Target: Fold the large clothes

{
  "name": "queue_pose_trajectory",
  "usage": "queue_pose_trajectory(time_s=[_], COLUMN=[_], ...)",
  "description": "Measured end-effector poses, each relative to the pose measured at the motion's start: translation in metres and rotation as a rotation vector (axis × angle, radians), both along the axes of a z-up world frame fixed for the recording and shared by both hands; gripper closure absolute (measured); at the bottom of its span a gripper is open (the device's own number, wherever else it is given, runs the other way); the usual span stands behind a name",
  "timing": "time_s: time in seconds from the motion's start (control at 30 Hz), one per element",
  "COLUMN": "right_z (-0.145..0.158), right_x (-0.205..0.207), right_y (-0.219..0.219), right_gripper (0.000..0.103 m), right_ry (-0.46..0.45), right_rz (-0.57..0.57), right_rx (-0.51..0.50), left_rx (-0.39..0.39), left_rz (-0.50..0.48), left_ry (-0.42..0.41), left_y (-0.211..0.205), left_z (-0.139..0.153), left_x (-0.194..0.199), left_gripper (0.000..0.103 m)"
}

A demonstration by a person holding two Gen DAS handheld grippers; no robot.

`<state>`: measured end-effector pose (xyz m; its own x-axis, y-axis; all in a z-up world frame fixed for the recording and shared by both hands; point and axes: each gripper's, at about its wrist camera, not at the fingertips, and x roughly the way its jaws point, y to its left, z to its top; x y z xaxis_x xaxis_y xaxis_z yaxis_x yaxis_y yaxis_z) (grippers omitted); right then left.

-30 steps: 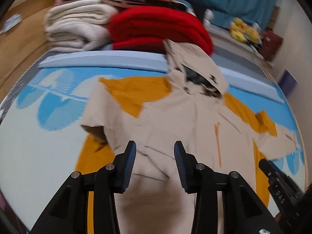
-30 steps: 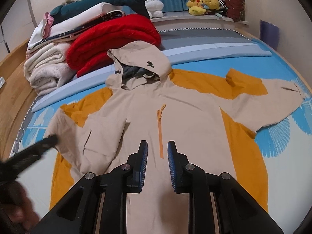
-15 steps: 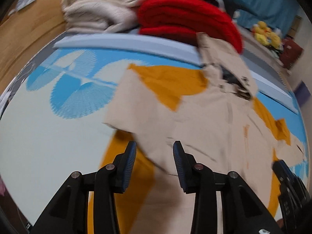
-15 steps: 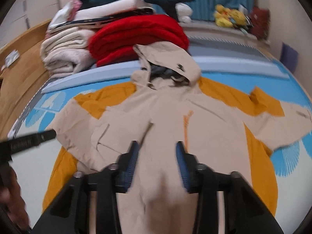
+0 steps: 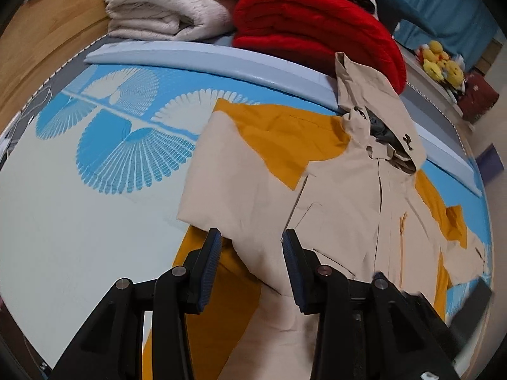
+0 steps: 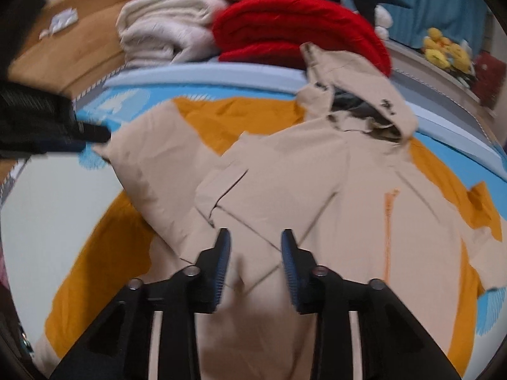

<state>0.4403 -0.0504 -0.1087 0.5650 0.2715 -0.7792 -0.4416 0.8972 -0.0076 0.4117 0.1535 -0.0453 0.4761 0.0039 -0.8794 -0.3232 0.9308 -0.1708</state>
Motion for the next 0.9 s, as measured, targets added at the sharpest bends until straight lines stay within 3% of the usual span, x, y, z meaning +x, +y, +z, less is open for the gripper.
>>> queue_pose_trajectory(time_s=[0.07,0.13,0.33,0.4,0.43,0.47,0.57,0.73,0.9], right_z=[-0.013,-0.03,-0.068,-0.074,-0.072,-0.069,-0.043,0.027,0.036], right_x=[0.006,0.012,0.026,0.028,0.027,0.027,0.034,0.023,0.014], right_y=[0.011,0.027,0.066,0.074,0.075,0.074,0.048,-0.038,-0.114], right_gripper=[0.051,0.048,0.048,0.063,0.084,0.093,0.097,0.098,0.098], right_ry=[0.003,0.004,-0.026,-0.03,-0.043,-0.054,-0.032,-0.079,-0.025], right_rz=[0.013,0.038,0.076,0.08,0.089,0.092,0.028,-0.204,-0.4], right_rx=[-0.025,-0.075,-0.281,-0.326,-0.339,-0.347,-0.233,-0.016,0.144], left_rx=[-0.02,-0.05,-0.074,-0.08,-0.084,-0.089,-0.095,-0.096,-0.072], left_rz=[0.006,0.027,0.06,0.067,0.069,0.066,0.057,0.036,-0.001], left_ry=[0.002,-0.001,-0.009,-0.011,-0.012,-0.013,-0.018,-0.017,-0.008], left_y=[0.005,0.013,0.032,0.037,0.038,0.039,0.04,0.036,0.022], left_z=[0.001,0.002,0.006,0.007,0.008,0.009,0.011,0.012,0.009], left_x=[0.002,0.003,-0.001,-0.003,-0.004,-0.005,-0.007,-0.007,-0.004], left_gripper=[0.066,0.066,0.066,0.066,0.066,0.066,0.066,0.066,0.066])
